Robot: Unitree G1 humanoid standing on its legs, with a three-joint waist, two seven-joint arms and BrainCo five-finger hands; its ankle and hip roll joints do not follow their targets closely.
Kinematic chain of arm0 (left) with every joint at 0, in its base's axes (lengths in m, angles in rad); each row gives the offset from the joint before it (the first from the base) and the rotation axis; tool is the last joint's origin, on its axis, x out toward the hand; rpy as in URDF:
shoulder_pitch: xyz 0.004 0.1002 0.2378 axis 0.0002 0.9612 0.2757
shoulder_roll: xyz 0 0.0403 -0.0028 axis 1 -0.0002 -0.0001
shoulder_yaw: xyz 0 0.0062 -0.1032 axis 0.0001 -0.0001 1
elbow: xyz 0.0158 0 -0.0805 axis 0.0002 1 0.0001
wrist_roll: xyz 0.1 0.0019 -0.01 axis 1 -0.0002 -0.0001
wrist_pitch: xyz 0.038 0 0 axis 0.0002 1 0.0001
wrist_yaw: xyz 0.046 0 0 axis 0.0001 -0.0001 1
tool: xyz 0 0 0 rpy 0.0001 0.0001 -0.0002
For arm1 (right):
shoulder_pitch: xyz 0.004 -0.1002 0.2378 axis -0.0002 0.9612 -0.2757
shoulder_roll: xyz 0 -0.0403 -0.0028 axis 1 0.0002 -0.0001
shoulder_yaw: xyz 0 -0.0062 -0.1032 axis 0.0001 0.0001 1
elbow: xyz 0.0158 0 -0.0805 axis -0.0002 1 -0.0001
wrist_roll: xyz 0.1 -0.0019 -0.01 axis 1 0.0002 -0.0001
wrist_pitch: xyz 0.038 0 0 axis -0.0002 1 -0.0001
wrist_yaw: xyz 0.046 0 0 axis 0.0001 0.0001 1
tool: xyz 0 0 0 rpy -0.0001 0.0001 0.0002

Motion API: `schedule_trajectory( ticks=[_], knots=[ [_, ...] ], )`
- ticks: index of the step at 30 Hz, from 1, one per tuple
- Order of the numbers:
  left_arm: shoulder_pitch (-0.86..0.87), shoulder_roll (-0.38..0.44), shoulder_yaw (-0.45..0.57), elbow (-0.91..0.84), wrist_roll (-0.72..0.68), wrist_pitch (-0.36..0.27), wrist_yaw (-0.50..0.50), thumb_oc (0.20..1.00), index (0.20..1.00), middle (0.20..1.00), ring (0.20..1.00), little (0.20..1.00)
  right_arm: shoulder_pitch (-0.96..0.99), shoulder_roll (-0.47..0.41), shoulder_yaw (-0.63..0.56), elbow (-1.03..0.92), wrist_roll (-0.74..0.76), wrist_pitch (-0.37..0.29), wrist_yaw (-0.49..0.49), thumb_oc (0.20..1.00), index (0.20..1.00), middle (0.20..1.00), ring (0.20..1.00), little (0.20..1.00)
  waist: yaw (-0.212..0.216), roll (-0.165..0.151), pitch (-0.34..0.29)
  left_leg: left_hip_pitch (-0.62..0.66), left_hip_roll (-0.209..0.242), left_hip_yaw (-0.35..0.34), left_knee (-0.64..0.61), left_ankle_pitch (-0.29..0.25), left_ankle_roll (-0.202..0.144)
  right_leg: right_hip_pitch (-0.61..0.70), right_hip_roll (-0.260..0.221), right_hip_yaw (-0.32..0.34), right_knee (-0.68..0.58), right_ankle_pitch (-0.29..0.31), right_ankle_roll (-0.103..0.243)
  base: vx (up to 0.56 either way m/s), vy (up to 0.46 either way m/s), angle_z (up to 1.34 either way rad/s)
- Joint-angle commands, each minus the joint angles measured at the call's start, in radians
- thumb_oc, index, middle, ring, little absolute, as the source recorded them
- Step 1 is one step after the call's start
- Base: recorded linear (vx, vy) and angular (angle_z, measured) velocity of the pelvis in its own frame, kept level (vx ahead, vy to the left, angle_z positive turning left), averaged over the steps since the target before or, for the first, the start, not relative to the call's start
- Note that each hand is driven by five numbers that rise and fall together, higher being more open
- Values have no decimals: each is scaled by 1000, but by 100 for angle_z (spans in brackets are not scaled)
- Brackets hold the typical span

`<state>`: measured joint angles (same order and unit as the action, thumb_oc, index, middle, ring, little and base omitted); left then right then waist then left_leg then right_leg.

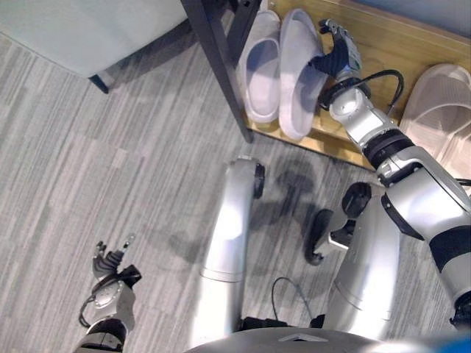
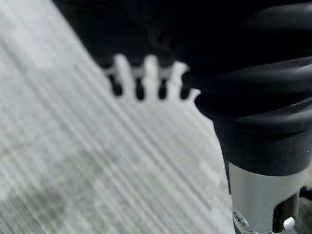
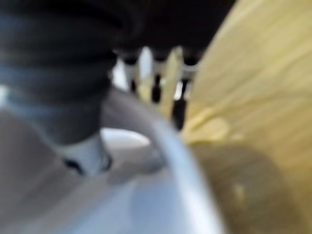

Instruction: Arrange the slippers neatly on the shoe rack.

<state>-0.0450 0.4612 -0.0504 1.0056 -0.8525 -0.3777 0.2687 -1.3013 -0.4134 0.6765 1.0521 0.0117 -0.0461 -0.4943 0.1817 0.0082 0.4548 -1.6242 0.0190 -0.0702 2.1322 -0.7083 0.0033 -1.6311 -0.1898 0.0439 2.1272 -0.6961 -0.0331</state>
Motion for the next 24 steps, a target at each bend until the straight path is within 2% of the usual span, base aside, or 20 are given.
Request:
schedule_trajectory(
  ticks=[1,9,18,24],
  knots=[
    [58,52,-34,-43,8,-31,15,1000,1000,1000,1000,1000,-144,-75,38,-73,-48,-10,-54,1000,1000,1000,1000,1000,49,16,65,54,-1,-68,15,-159,55,61,-8,126,-24,18,-45,0,0,0],
    [68,41,-43,-20,16,-28,17,1000,1000,1000,1000,1000,-140,-76,24,-59,-81,7,-88,1000,1000,1000,1000,1000,46,25,65,54,-1,-66,25,-158,53,61,-4,124,-15,15,-47,0,0,0],
    [67,40,-50,-35,43,-34,26,1000,1000,1000,1000,1000,-131,-102,46,-56,-190,59,-94,1000,1000,1000,1000,1000,41,23,65,54,-5,-67,36,-155,49,61,-4,129,-4,15,-47,0,0,0],
    [76,42,-64,-46,57,-33,33,1000,1000,1000,1000,1000,-105,-115,43,16,-234,106,-100,1000,1000,1000,1000,1000,40,30,65,54,-5,-66,34,-153,47,61,-4,129,-8,14,-47,0,0,0]
  ],
)
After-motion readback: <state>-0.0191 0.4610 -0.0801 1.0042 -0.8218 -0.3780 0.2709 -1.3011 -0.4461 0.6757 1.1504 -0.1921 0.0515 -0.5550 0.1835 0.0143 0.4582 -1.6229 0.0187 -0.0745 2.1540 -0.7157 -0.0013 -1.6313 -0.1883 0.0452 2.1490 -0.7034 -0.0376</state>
